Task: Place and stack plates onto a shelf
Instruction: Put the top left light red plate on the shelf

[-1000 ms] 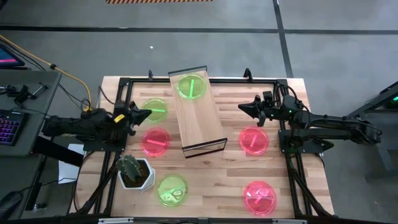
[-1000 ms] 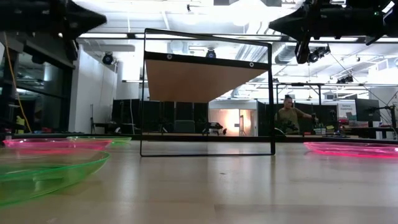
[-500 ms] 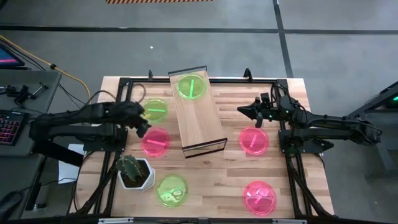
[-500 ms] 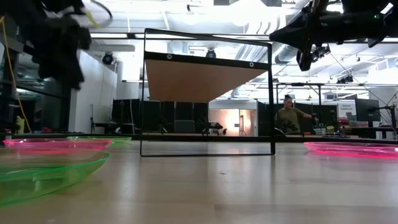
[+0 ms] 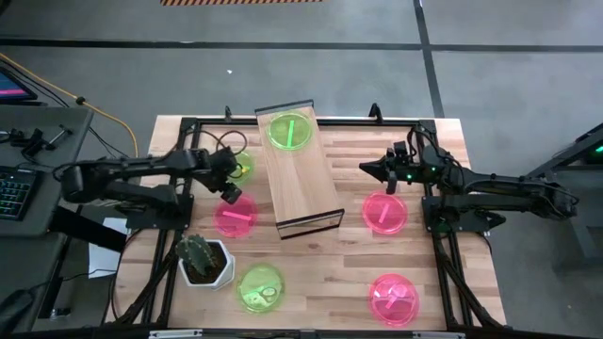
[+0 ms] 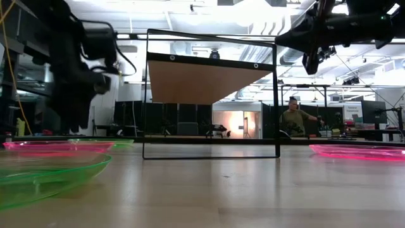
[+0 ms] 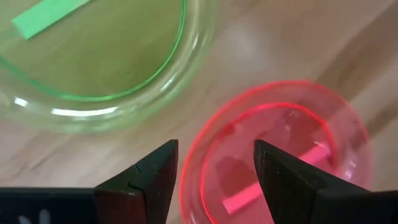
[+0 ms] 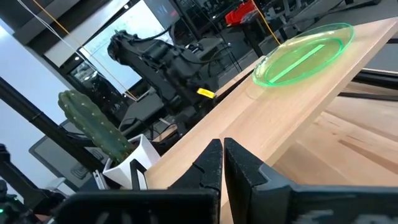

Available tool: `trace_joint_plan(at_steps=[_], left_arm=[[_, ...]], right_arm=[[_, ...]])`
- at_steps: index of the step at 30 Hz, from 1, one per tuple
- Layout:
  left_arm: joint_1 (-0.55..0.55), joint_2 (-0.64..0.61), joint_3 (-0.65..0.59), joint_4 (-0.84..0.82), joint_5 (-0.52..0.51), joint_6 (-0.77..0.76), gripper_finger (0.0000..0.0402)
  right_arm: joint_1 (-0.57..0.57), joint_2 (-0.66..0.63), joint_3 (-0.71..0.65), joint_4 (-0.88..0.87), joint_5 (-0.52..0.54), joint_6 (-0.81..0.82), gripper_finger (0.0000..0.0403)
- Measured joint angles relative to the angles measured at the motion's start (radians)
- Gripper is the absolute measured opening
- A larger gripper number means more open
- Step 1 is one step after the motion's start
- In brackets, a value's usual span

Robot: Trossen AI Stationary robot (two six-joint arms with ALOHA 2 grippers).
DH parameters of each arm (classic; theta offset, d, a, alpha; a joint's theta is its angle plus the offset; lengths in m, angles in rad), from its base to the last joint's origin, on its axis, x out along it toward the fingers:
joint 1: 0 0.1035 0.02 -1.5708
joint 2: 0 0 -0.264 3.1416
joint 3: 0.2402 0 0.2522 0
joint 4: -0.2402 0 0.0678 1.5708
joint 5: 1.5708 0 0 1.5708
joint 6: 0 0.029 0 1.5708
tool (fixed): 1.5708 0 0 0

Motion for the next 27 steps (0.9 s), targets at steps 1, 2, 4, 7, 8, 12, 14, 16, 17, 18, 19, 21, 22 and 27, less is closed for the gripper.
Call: trace_joint_plan(at_steps=[1,2,4,7,8,12,14,16,17,18,19,21,22,27], left_arm=[[0.004,0.028,0.0,0.021,0.0,0.013,0.02],[0.008,0.052,0.0,0.039,0.0,0.026,0.02],[0.01,0.092,0.0,0.076,0.0,0.05,0.02],[0.01,0.14,0.0,0.113,0.0,0.068,0.02],[0.01,0.154,0.001,0.119,0.0,0.07,0.02],[0.01,0.199,0.001,0.119,0.002,0.104,0.02],[0.01,0.216,0.004,0.121,0.005,0.114,0.02],[0.01,0.229,0.006,0.121,0.007,0.121,0.02],[0.01,0.234,0.006,0.121,0.007,0.121,0.02],[0.01,0.233,0.005,0.121,0.007,0.121,0.0199],[0.01,0.233,0.005,0.121,0.008,0.121,0.0197],[0.01,0.232,0.008,0.116,0.007,0.121,0.0185],[0.01,0.23,0.012,0.111,0.005,0.123,0.0175],[0.01,0.231,0.023,0.105,0.011,0.129,0.0085]], right_arm=[[0.0,0.0,0.0,-0.005,0.0,0.0,0.0],[0.0,0.0,0.0,-0.01,0.0,0.0,0.0],[0.0,0.0,0.0,-0.019,0.0,0.0,0.0],[0.0,0.0,0.0,-0.029,0.0,0.0,0.0],[0.0,0.0,0.0,-0.03,0.0,0.0,0.0],[0.0,0.0,0.0,-0.031,0.0,0.0,0.0],[0.0,0.0,0.0,-0.032,0.0,0.0,0.0],[0.0,0.0,0.0,-0.032,0.002,0.0,0.0],[0.0,0.0,0.0,-0.032,0.004,0.0,0.0],[0.0,0.0,0.0,-0.032,0.007,0.0,0.0],[0.0,0.0,0.0,-0.033,0.01,0.0,0.0],[0.0,0.0,0.0,-0.035,0.011,0.0,0.0],[0.0,0.0,0.0,-0.036,0.011,0.0,0.0],[0.0,0.0,0.0,-0.036,0.012,0.0,0.0]])
